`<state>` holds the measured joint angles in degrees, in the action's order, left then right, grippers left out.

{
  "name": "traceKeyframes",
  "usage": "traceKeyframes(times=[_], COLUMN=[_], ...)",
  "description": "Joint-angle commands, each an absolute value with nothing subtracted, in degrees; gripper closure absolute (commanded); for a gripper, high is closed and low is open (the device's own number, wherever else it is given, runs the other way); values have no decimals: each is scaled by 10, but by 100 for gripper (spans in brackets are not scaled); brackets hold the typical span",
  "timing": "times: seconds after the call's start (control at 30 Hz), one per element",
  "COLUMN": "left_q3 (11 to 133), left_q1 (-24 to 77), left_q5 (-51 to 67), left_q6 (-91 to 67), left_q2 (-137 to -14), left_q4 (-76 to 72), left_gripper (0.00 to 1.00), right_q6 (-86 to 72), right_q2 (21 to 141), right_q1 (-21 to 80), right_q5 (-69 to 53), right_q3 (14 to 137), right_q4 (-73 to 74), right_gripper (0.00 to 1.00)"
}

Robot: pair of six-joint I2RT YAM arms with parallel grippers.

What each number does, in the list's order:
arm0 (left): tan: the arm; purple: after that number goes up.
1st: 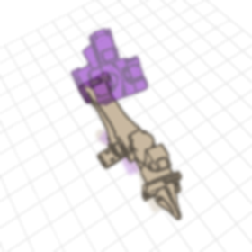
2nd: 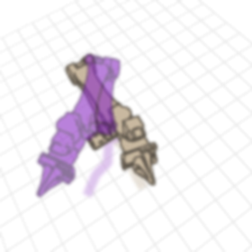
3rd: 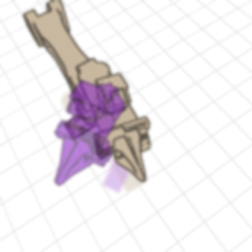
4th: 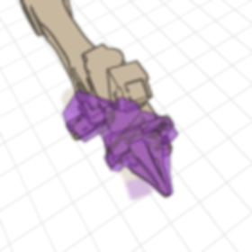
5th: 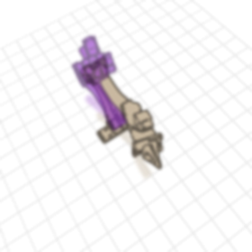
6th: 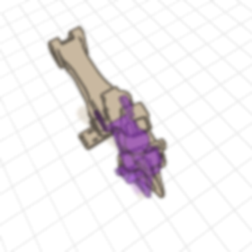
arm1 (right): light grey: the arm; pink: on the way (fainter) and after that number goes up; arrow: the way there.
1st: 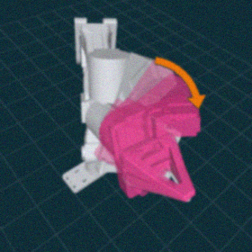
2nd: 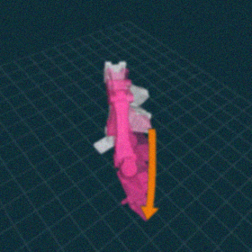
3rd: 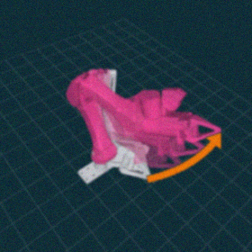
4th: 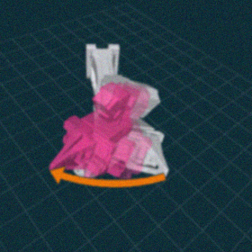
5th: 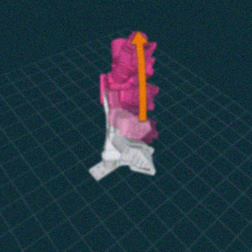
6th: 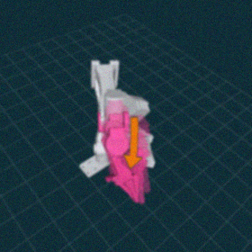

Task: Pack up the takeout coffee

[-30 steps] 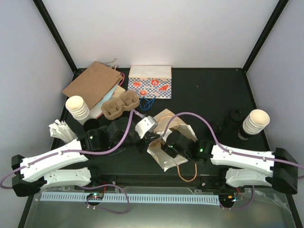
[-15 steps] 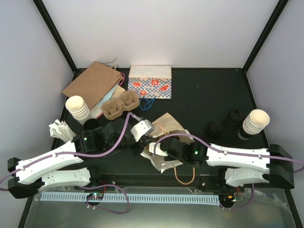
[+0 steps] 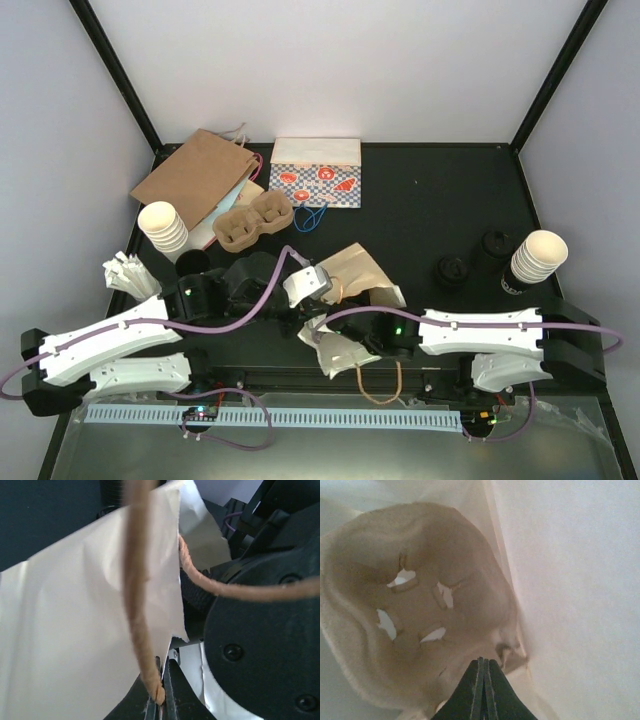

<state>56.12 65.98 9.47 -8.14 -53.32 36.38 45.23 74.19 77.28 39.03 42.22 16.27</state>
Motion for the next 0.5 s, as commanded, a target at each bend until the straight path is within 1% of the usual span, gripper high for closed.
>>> traceKeyframes(times=[0.0, 0.1, 0.17, 0.47], left_q3=[578, 593, 599, 604], left_q1=[664, 664, 664, 664], left_q5=[134, 149, 157, 174], left_q6=[-68, -67, -66, -65], left_q2=[-554, -564, -569, -573], left_q4=[385, 392, 394, 389], left_gripper=[98, 98, 98, 98], right_q6=[505, 503, 477, 489], right_q2=[717, 738, 751, 761], right_q1=[773, 758, 745, 742], right_q5=[434, 449, 428, 378], right_q3=[401, 392, 405, 403], right_q4=[101, 104, 141, 148], right_gripper=[99, 99, 99, 99])
